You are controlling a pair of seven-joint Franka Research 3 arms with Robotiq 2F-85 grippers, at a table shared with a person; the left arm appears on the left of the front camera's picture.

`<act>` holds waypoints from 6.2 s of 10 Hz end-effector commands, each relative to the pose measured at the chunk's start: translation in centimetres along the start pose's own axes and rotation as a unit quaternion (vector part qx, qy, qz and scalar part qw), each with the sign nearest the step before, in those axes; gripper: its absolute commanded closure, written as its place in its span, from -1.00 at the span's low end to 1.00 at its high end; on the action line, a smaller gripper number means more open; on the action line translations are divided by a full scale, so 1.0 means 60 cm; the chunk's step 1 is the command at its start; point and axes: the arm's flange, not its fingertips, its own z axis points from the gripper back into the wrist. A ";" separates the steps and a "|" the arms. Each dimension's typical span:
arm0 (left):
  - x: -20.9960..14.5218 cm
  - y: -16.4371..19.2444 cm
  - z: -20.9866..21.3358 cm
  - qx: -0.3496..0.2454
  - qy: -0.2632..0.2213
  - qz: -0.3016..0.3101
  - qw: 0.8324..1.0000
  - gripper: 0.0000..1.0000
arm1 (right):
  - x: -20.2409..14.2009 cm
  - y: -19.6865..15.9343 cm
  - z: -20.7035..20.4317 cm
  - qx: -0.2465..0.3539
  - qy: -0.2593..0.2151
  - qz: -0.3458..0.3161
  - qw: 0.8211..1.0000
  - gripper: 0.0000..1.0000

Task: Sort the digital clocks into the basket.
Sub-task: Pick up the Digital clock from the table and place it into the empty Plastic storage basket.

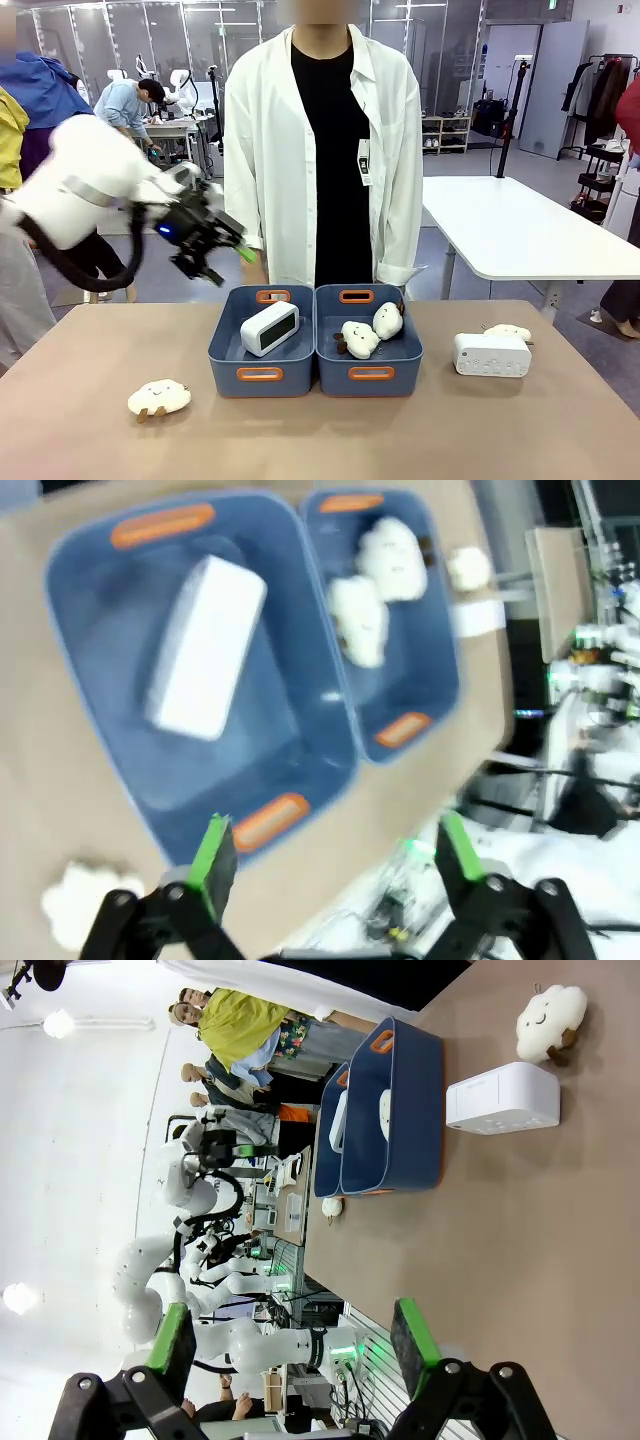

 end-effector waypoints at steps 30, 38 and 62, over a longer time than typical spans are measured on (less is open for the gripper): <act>-0.424 0.418 0.369 -0.355 -0.147 -0.008 0.923 -1.00 | -0.006 0.003 0.000 0.003 0.004 0.009 1.000 -1.00; -0.424 0.418 0.369 -0.355 -0.147 -0.008 0.923 -1.00 | -0.006 0.003 0.000 0.003 0.004 0.009 1.000 -1.00; -0.424 0.418 0.369 -0.355 -0.147 -0.008 0.923 -1.00 | 0.100 0.042 -0.498 -0.280 0.506 0.610 0.542 -1.00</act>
